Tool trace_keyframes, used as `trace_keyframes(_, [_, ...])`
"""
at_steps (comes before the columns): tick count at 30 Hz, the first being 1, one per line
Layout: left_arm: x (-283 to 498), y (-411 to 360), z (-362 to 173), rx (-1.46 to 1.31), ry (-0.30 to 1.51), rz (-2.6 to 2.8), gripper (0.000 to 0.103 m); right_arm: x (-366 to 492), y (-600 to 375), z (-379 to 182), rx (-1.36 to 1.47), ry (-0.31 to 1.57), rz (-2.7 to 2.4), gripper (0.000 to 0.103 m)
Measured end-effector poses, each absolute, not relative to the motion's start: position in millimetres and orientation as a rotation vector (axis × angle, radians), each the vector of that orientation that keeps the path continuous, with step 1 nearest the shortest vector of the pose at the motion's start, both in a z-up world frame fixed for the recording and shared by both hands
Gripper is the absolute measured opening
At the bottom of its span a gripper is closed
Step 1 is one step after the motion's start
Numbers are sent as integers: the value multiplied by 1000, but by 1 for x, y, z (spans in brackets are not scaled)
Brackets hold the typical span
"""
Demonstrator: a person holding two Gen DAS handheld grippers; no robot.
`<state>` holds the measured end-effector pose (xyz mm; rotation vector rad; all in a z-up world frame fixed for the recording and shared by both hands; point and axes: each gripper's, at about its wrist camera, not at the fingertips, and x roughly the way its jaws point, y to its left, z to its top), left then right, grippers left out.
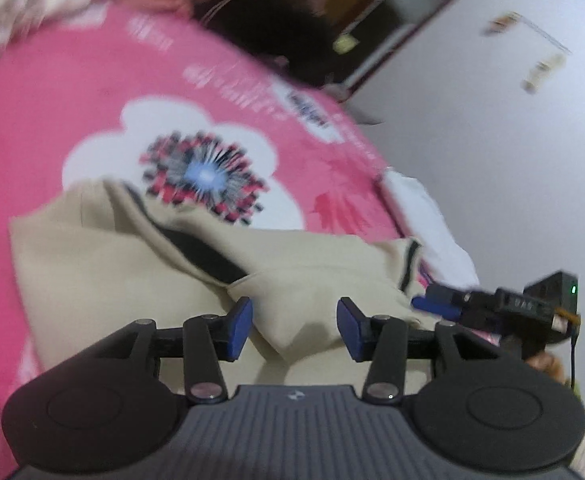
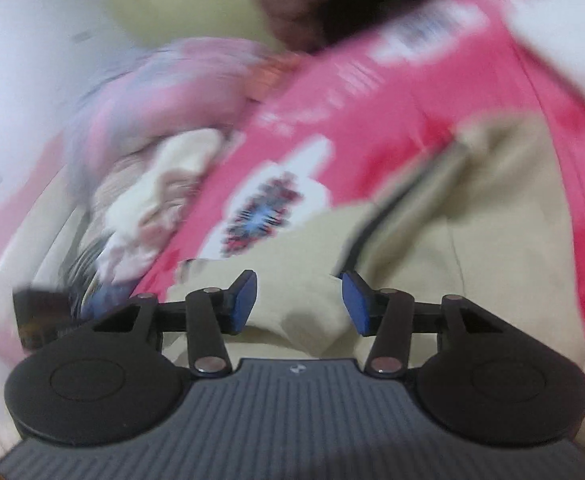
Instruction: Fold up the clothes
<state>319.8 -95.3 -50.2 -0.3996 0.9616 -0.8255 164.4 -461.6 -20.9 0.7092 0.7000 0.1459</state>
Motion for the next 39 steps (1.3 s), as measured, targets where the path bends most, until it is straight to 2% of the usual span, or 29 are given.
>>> trace_keyframes(3, [328,-101,-68,-465,1019,-811,47,179,-467,-40,837,744,124,48])
trace_keyframes(5, [329,-103,-73,-469,1016,-809,42,187,-468,-51,900,758,127,47])
trace_keyframes(6, [328,-104,-74,-462,1008,-809,40,189,-467,-53,901,752,132,42])
trace_keyframes(8, [327,-105,-75,-451,996,-806,28,193,-463,-54,875,746,140,28])
trace_keyframes(9, [328,-106,-76,-460,994,-806,25,194,-464,-53,854,742,136,20])
trace_keyframes(10, [329,-107,-77,-475,993,-808,22,195,-464,-51,832,738,131,16])
trace_keyframes(16, [332,-121,-74,-493,948,-816,19,213,-479,-37,713,653,125,14])
trace_keyframes(21, [326,-116,-85,-456,964,-813,18,209,-487,-57,735,679,131,14])
trace_keyframes(24, [325,-112,-83,-453,969,-819,21,198,-490,-70,789,679,142,14])
trace_keyframes(26, [320,-108,-74,-419,935,-809,37,194,-492,-71,817,665,142,15])
trace_keyframes(28, [313,-102,-64,-380,892,-793,48,190,-491,-67,807,664,135,18])
trace_keyframes(29, [310,-100,-59,-361,870,-785,50,188,-490,-64,793,667,125,18])
trace_keyframes(34, [295,-90,-33,-254,754,-746,49,171,-483,-31,618,625,37,21])
trace_keyframes(39, [293,-126,-14,-75,650,-767,49,171,-451,8,354,538,-15,21])
